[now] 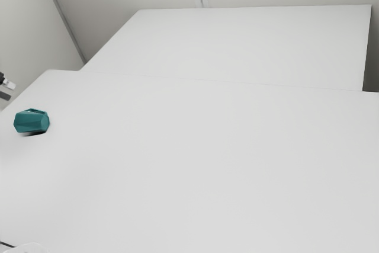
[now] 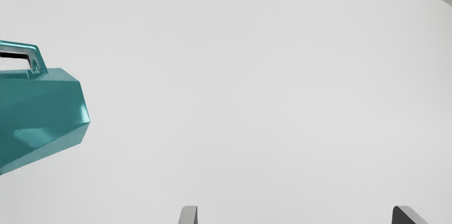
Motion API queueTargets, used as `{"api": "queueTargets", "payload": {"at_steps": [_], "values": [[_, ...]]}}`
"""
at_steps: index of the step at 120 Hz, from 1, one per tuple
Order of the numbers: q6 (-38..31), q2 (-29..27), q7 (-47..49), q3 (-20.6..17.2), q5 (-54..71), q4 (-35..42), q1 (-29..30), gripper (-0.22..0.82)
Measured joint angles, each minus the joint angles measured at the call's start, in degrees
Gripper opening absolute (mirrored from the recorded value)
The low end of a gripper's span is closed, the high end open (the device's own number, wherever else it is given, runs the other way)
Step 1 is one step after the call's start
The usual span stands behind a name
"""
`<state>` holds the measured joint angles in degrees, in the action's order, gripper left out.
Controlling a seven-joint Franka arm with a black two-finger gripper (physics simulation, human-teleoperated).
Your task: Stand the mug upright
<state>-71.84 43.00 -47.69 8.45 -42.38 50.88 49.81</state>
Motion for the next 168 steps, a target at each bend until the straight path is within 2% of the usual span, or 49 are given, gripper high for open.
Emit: {"api": "queueTargets", "payload": {"at_steps": [23,52,70,116,139,168], "values": [[-0.76,7.85,-4.57,-0.70,-2.60,-8.97,5.37,0.60],[-4.02,10.88,-9.16,-0.89,-4.45,-12.10,6.20,0.60],[-4.74,14.60,-11.28,-1.09,-7.51,-14.64,7.40,0.60],[-6.81,19.75,-11.87,-0.47,-14.92,-14.58,8.61,0.60],[-7.33,19.92,-9.82,1.66,-15.59,-13.52,8.10,0.60],[-12.21,22.39,-8.81,2.72,-16.01,-14.45,7.87,0.60]]}}
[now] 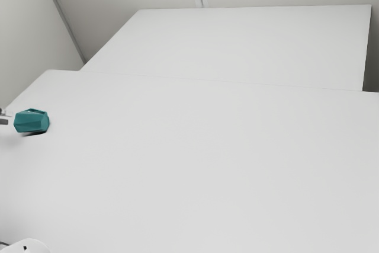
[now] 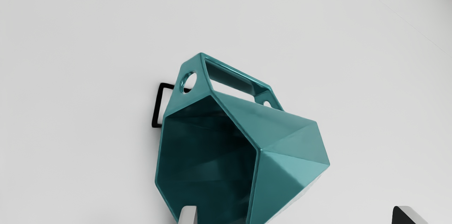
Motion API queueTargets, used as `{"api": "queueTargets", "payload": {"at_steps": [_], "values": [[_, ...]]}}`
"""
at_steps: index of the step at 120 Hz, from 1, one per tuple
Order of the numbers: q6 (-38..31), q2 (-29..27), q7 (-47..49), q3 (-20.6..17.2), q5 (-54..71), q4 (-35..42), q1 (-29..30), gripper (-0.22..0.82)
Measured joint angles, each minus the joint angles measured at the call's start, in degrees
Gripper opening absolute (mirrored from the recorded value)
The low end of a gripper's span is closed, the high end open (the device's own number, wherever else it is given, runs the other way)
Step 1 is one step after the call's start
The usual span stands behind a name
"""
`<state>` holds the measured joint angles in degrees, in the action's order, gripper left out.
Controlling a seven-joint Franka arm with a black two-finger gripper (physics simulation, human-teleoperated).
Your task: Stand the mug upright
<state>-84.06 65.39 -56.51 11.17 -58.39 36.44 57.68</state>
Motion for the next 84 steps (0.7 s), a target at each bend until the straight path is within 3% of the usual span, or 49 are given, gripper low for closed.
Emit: {"api": "queueTargets", "payload": {"at_steps": [68,75,84], "values": [[3.32,2.67,0.49,-3.22,-4.41,1.07,-0.54,0.60],[3.87,2.65,0.71,-3.15,-4.82,1.22,-0.51,0.55],[4.41,2.62,0.97,-3.03,-5.14,1.27,-0.47,0.36]]}}
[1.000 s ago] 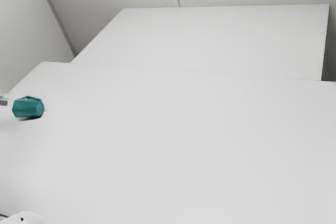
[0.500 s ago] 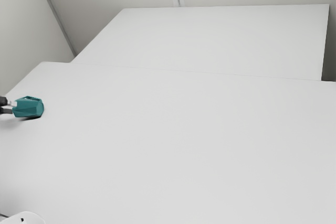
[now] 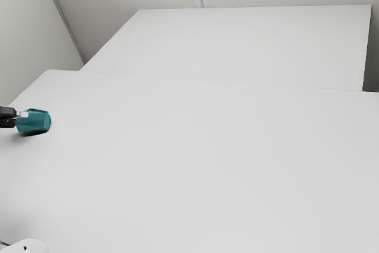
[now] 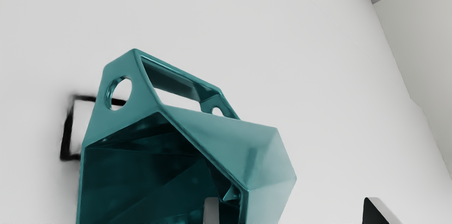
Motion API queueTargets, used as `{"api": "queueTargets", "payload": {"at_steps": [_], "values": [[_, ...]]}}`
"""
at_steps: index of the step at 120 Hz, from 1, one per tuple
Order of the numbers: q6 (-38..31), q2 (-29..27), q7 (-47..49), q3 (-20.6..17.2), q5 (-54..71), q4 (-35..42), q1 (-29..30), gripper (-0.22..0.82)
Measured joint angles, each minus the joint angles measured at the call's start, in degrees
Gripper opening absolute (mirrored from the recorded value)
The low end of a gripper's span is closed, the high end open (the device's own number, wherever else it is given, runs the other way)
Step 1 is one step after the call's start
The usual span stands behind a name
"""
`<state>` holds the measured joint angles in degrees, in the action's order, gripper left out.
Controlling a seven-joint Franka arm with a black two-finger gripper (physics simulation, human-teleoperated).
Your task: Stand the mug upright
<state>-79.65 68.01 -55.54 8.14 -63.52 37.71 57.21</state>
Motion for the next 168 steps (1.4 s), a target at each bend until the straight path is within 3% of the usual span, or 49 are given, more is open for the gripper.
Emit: {"api": "queueTargets", "payload": {"at_steps": [14,32,55,100,124,147,154,168], "values": [[1.10,-0.08,0.34,0.03,-0.45,0.02,0.03,0.09],[2.60,-0.19,0.73,-0.02,-2.09,0.02,0.04,-0.07],[4.07,-0.67,1.51,-0.26,-3.65,0.02,0.02,-0.14],[7.90,-3.95,4.48,-0.19,-3.67,0.19,0.01,-0.18],[8.83,-15.27,6.41,-0.22,8.81,4.43,-2.72,-0.18],[8.60,-24.44,7.78,-0.25,29.04,6.13,-13.38,-0.18],[6.46,-31.20,8.08,-1.33,35.23,14.77,-16.40,-0.18],[-2.03,-45.74,8.54,-8.45,46.16,33.59,-19.15,-0.18]]}}
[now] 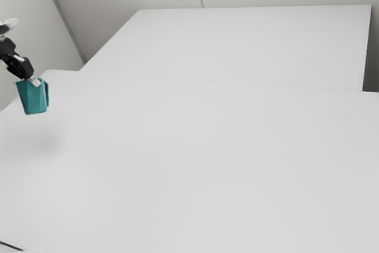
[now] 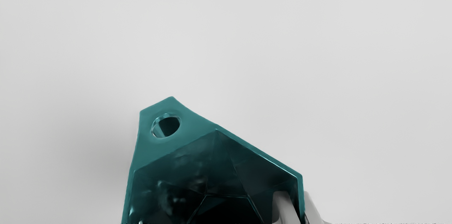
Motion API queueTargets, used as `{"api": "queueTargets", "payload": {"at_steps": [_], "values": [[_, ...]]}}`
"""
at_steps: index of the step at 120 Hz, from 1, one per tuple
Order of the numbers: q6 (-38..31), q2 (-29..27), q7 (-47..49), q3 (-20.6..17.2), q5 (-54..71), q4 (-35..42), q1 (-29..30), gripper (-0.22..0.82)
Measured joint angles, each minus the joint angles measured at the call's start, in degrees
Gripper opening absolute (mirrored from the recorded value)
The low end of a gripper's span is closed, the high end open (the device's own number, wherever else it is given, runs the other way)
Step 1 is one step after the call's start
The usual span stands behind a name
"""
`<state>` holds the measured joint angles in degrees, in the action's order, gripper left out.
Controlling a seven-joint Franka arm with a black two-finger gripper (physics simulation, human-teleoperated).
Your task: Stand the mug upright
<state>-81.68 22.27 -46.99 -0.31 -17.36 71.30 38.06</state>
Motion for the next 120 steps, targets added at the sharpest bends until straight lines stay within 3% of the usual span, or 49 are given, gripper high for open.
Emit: {"api": "queueTargets", "payload": {"at_steps": [17,40,61,68,120], "values": [[-13.40,-11.26,0.48,-1.89,7.33,17.47,-8.72,-0.18],[-29.68,-16.46,1.32,-2.02,9.96,31.18,-16.92,-0.18],[-36.57,-16.50,2.14,8.79,5.95,35.51,-33.21,-0.18],[-38.04,-16.02,2.37,10.62,4.93,36.34,-36.98,-0.18],[-63.09,-23.69,3.63,6.10,3.33,58.67,-41.12,-0.18]]}}
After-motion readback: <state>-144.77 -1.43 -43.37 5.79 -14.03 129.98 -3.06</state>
